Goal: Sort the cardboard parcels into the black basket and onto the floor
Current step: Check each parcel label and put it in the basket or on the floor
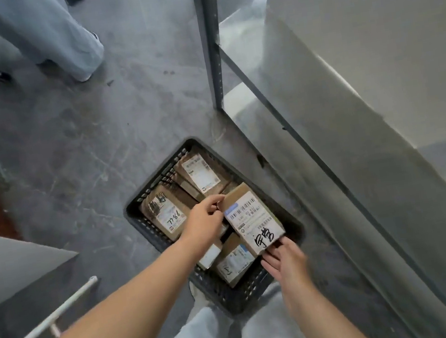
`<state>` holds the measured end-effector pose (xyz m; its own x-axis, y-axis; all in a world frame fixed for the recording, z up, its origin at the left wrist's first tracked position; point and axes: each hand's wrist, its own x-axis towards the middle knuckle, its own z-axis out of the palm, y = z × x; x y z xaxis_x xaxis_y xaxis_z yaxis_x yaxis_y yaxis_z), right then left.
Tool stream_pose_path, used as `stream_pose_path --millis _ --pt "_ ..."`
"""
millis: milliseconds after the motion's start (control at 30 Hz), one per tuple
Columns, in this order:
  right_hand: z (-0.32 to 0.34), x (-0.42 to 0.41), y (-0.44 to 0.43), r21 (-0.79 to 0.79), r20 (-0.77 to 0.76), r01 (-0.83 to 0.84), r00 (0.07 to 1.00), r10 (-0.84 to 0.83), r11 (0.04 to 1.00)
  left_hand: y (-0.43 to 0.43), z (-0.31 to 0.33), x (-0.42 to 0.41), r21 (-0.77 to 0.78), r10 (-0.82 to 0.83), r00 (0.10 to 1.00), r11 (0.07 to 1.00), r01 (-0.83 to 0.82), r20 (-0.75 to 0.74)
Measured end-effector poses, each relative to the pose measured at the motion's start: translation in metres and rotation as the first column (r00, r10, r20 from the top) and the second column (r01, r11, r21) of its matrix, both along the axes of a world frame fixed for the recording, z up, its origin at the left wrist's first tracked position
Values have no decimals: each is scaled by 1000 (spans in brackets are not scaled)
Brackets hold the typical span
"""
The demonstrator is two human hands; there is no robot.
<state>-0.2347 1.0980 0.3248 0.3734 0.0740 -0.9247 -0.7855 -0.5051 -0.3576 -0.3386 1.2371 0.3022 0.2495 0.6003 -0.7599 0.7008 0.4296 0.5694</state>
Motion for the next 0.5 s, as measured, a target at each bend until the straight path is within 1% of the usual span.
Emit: stream_pose_path --millis 100,167,333,400,500 --pt "-63 1 4 -46 -39 -18 999 16 999 -11 -68 4 -108 121 992 986 -125 -43" --pt "-102 4 9 -62 -67 -32 997 28 998 -11 -109 7 -149 167 984 973 -175 -68" --pt "-190 12 21 -81 -156 -116 982 102 990 -5 -192 11 -157 267 958 947 -281 -103" --pt "-219 14 21 -119 -141 -156 980 139 981 -7 -218 15 -152 257 958 950 -274 -126" --pt "-244 17 17 -190 -50 -207 978 201 960 -25 -247 21 -147 217 954 957 -250 -204"
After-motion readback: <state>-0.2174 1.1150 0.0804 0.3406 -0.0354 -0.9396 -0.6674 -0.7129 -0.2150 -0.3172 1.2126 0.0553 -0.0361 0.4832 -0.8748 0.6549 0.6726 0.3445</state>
